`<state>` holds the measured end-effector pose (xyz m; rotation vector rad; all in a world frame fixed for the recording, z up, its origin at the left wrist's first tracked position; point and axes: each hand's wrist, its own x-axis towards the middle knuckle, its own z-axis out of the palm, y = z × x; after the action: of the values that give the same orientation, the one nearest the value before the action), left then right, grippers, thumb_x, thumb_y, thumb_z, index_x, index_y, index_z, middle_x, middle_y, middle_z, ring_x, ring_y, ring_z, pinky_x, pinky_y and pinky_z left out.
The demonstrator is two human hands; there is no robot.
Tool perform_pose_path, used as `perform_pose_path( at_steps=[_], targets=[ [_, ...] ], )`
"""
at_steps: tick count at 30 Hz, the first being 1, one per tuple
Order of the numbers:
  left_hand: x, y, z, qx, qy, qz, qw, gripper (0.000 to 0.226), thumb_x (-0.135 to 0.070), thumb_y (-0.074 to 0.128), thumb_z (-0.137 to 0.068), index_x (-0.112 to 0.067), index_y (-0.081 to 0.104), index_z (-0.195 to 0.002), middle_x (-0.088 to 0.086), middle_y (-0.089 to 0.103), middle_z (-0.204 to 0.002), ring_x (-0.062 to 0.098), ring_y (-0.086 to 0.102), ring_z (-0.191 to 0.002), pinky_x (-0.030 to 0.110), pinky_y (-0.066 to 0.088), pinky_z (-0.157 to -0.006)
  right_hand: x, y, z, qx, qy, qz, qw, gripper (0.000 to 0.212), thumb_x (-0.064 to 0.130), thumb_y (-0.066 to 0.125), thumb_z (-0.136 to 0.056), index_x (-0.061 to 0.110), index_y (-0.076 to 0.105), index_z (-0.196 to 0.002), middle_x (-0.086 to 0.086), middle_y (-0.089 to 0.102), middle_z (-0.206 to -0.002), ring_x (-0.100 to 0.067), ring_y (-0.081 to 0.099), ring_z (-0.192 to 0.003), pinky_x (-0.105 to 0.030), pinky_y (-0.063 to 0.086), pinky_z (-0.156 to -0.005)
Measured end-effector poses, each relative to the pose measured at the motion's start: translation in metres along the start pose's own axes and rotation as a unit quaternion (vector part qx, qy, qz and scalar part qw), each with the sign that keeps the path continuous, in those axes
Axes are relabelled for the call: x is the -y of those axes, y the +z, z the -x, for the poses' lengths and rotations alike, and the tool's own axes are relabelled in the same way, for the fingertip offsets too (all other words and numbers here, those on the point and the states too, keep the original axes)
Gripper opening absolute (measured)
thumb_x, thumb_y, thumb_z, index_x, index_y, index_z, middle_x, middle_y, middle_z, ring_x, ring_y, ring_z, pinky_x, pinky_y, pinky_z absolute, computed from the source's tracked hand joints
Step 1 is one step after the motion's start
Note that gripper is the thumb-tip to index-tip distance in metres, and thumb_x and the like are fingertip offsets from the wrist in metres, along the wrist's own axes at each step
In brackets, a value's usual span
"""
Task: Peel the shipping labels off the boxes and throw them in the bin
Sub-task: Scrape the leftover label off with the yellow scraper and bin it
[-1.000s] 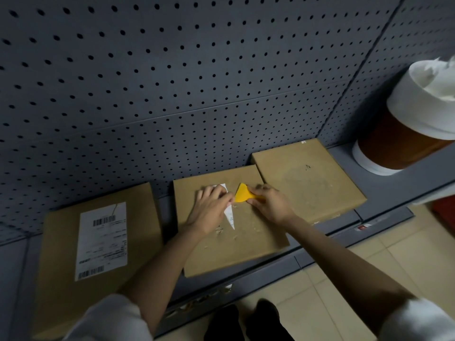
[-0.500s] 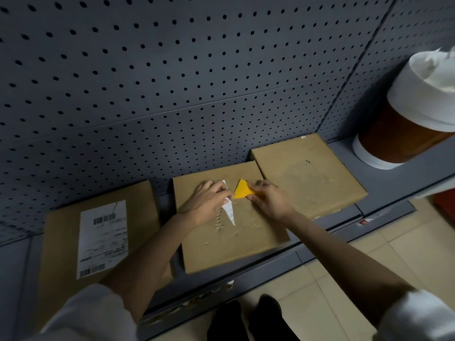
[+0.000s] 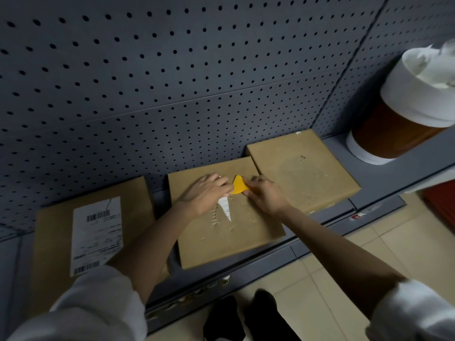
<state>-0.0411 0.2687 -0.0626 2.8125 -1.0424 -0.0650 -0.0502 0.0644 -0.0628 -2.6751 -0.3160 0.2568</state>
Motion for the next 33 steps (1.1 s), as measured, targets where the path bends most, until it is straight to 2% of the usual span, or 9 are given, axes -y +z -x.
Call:
perform_pose_path(
  at_steps=[5, 9, 11, 14, 18, 23, 25, 28, 33],
  targets=[
    [-0.001, 0.001, 0.000, 0.001, -0.008, 0.008, 1.000, 0.023, -0.001, 0.044, -0.090, -0.020, 0.048, -0.102, -0.001, 0.046, -0.107, 0.018, 0.038, -0.099, 0.030, 0.036, -0.078, 0.001, 0.000, -0.001, -0.002, 0.003, -0.007, 1.000, 0.046, 0.034, 0.053, -0.093, 0.022, 0.046, -0.136, -0.008, 0.053, -0.123, -0.025, 0.054, -0.108, -0.027, 0.040, -0.083],
    [0.011, 0.006, 0.008, 0.003, -0.017, 0.049, 0.999, 0.027, 0.004, 0.047, -0.085, -0.022, 0.046, -0.092, -0.003, 0.049, -0.107, 0.020, 0.040, -0.101, 0.028, 0.037, -0.079, -0.001, 0.001, -0.002, 0.003, 0.007, -0.010, 1.000, 0.046, 0.035, 0.052, -0.093, 0.022, 0.046, -0.137, -0.007, 0.052, -0.123, -0.024, 0.053, -0.109, -0.029, 0.041, -0.085],
    [0.016, 0.007, 0.013, -0.013, -0.032, 0.082, 0.996, 0.021, -0.003, 0.053, -0.088, -0.021, 0.054, -0.098, -0.002, 0.052, -0.111, 0.021, 0.043, -0.104, 0.028, 0.036, -0.084, 0.000, 0.001, -0.002, 0.004, 0.014, -0.011, 1.000, 0.047, 0.036, 0.052, -0.093, 0.023, 0.045, -0.137, -0.007, 0.051, -0.126, -0.024, 0.053, -0.112, -0.030, 0.043, -0.089],
    [0.014, 0.005, 0.015, -0.022, -0.038, 0.104, 0.994, 0.025, -0.018, 0.056, -0.091, -0.026, 0.056, -0.114, -0.002, 0.051, -0.114, 0.019, 0.040, -0.106, 0.031, 0.035, -0.090, 0.001, 0.003, 0.000, 0.005, 0.019, -0.015, 1.000, 0.047, 0.037, 0.051, -0.093, 0.024, 0.045, -0.137, -0.007, 0.050, -0.129, -0.023, 0.053, -0.114, -0.035, 0.046, -0.093],
    [0.011, 0.004, 0.015, -0.015, -0.034, 0.090, 0.995, 0.015, -0.026, 0.052, -0.093, -0.029, 0.056, -0.108, -0.004, 0.049, -0.108, 0.018, 0.040, -0.104, 0.033, 0.037, -0.090, 0.002, 0.001, 0.000, 0.008, 0.017, -0.013, 1.000, 0.047, 0.035, 0.051, -0.093, 0.023, 0.044, -0.138, -0.007, 0.050, -0.127, -0.024, 0.053, -0.113, -0.035, 0.044, -0.093],
    [0.009, 0.007, 0.010, -0.025, -0.041, 0.089, 0.995, 0.003, -0.028, 0.052, -0.092, -0.025, 0.052, -0.093, -0.005, 0.048, -0.101, 0.019, 0.042, -0.100, 0.033, 0.038, -0.085, 0.003, 0.001, 0.001, 0.012, 0.016, -0.013, 1.000, 0.047, 0.035, 0.051, -0.093, 0.022, 0.044, -0.138, -0.008, 0.050, -0.126, -0.025, 0.053, -0.111, -0.035, 0.044, -0.091],
    [0.008, 0.011, 0.015, -0.055, -0.065, 0.114, 0.990, 0.011, -0.030, 0.057, -0.089, -0.022, 0.050, -0.089, -0.006, 0.049, -0.097, 0.019, 0.044, -0.096, 0.030, 0.037, -0.082, 0.004, 0.000, 0.002, 0.015, 0.022, -0.015, 1.000, 0.047, 0.035, 0.050, -0.093, 0.023, 0.043, -0.138, -0.008, 0.049, -0.131, -0.025, 0.052, -0.115, -0.036, 0.044, -0.095],
    [0.003, 0.018, 0.027, -0.135, -0.162, 0.214, 0.954, 0.029, -0.036, 0.069, -0.080, -0.018, 0.047, -0.085, -0.006, 0.050, -0.088, 0.017, 0.047, -0.087, 0.030, 0.037, -0.074, 0.005, -0.002, 0.002, 0.017, 0.032, -0.014, 0.999, 0.048, 0.037, 0.050, -0.093, 0.026, 0.041, -0.139, -0.008, 0.047, -0.135, -0.026, 0.050, -0.120, -0.037, 0.043, -0.098],
    [-0.011, 0.017, 0.027, -0.249, -0.257, 0.246, 0.901, 0.015, -0.024, 0.064, -0.085, -0.016, 0.053, -0.078, -0.010, 0.051, -0.077, 0.014, 0.050, -0.076, 0.028, 0.040, -0.063, 0.006, -0.010, -0.006, 0.004, 0.039, -0.026, 0.999, 0.048, 0.037, 0.056, -0.091, 0.025, 0.046, -0.136, -0.005, 0.045, -0.143, -0.025, 0.046, -0.128, -0.034, 0.039, -0.102]
  ],
)
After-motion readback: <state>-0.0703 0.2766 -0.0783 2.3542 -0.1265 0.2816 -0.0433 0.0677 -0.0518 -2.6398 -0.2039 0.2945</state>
